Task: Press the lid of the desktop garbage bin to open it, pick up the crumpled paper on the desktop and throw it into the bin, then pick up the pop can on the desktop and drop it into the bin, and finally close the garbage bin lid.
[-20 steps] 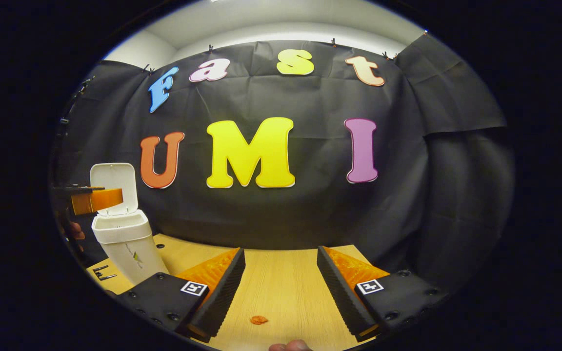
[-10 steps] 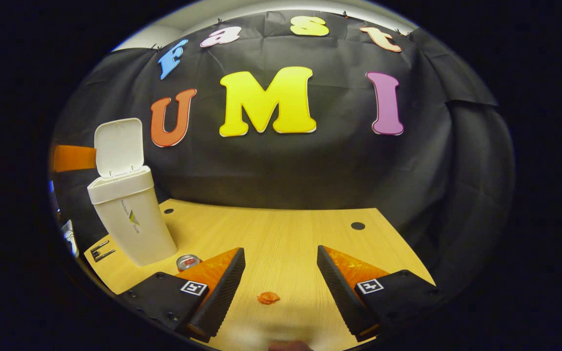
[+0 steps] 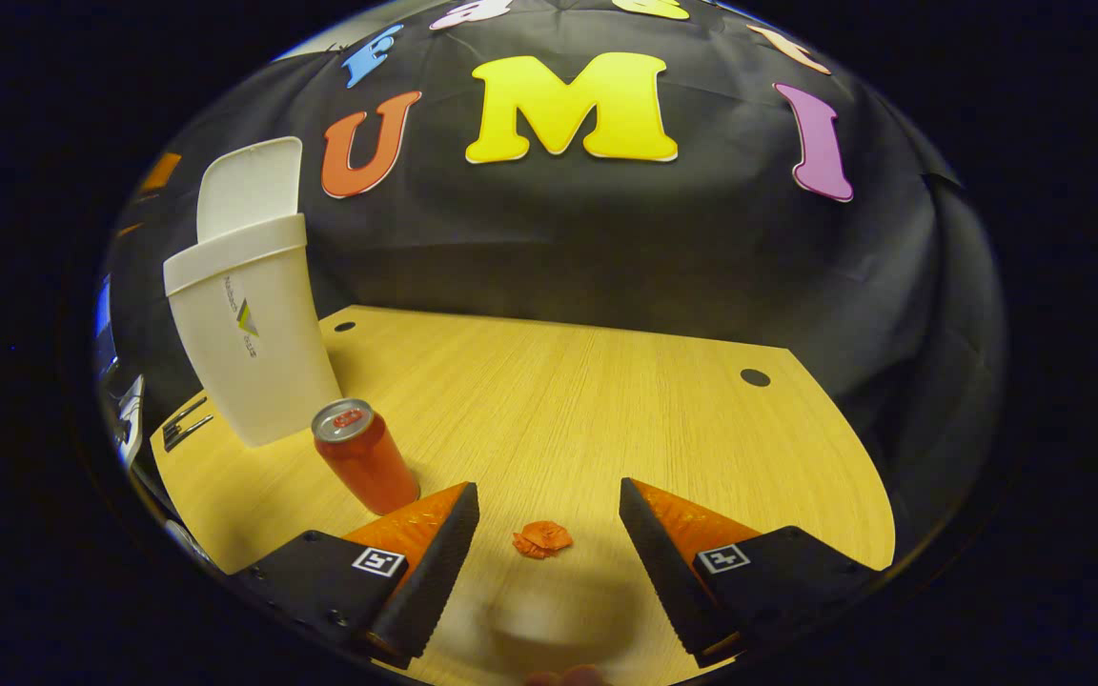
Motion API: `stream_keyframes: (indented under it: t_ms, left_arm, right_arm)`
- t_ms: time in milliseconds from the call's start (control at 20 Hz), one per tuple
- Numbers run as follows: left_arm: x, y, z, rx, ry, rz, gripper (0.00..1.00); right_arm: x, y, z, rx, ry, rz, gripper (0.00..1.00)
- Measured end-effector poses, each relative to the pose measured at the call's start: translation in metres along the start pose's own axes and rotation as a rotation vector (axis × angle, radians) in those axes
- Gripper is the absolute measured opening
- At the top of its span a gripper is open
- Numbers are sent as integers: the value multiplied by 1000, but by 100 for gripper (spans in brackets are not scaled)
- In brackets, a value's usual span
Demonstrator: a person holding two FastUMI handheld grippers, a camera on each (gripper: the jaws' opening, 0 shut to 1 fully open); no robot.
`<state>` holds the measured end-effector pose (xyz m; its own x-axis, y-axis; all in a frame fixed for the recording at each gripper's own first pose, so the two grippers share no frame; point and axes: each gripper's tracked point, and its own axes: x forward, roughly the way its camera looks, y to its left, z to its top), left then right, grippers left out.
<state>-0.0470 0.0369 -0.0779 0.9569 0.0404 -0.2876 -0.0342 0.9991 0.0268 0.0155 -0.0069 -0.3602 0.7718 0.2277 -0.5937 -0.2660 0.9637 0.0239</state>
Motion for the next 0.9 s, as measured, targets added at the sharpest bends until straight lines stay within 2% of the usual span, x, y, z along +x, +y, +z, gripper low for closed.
stream_keyframes:
  t_ms: [400,750,800,850,900]
  left_arm:
    - [-10,20,-7,-1,28,64,99]
    - [-17,27,-12,6,51,84,99]
    - [-18,27,-12,7,52,84,99]
    - [-19,27,-13,7,52,82,99]
    - [-19,27,-13,7,54,83,99]
  right_arm:
    - [34,7,-58,-21,150,28,95]
    - [49,7,-79,-20,216,31,95]
    - [50,8,-77,1,212,34,93]
    - [51,6,-76,5,209,27,87]
    - [52,5,-76,11,206,22,69]
